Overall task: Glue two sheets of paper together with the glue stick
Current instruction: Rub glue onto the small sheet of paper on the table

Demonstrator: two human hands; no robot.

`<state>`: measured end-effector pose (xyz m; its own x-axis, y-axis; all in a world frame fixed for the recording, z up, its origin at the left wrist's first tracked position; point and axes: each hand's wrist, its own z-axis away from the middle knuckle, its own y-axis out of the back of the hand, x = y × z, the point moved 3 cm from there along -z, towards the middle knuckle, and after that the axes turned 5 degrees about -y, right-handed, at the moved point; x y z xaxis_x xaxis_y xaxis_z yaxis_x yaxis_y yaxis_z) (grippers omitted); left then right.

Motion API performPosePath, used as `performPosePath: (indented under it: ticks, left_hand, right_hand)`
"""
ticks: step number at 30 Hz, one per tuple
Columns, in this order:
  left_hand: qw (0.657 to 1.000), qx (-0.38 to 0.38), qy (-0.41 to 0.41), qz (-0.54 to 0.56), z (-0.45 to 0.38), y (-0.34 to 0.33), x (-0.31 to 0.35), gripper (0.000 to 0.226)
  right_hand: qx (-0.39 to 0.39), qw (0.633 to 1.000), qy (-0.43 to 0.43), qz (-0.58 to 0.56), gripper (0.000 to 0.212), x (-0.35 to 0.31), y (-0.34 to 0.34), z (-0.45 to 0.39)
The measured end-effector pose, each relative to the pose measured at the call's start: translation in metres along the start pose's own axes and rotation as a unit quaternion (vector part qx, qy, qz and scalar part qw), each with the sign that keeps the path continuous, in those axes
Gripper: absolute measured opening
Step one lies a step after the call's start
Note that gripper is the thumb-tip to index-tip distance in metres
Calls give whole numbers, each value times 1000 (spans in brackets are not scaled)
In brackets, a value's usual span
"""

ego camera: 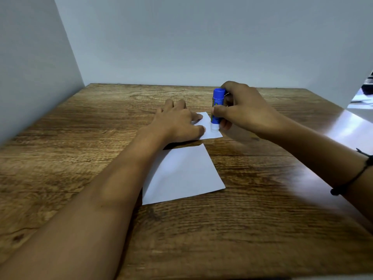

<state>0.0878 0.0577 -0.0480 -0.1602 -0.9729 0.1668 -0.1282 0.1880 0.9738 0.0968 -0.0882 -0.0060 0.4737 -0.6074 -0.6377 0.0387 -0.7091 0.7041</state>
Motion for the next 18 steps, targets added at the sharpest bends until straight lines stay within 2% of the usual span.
performPosePath:
  ticks: [10, 13, 15, 16, 18]
  left_hand:
    - [998, 33, 25, -36, 2, -2, 1, 47]
    - [991, 94, 43, -79, 5, 4, 4, 47]
    - [989, 141, 23, -37, 6, 14, 4, 37]
    - [990, 144, -2, 0, 6, 19, 3, 41]
    - [994, 88, -48, 54, 8, 25, 2, 56]
  right_hand:
    - [-12, 999, -15, -37, 15, 6, 11, 10]
    - [14, 998, -18, -63, 16, 7, 18, 6]
    - [26, 996, -18, -86, 17, 8, 21, 3]
    - [29, 995, -20, -98, 17, 8, 22, 2]
    - [27, 993, -23, -114, 17, 9, 21, -1]
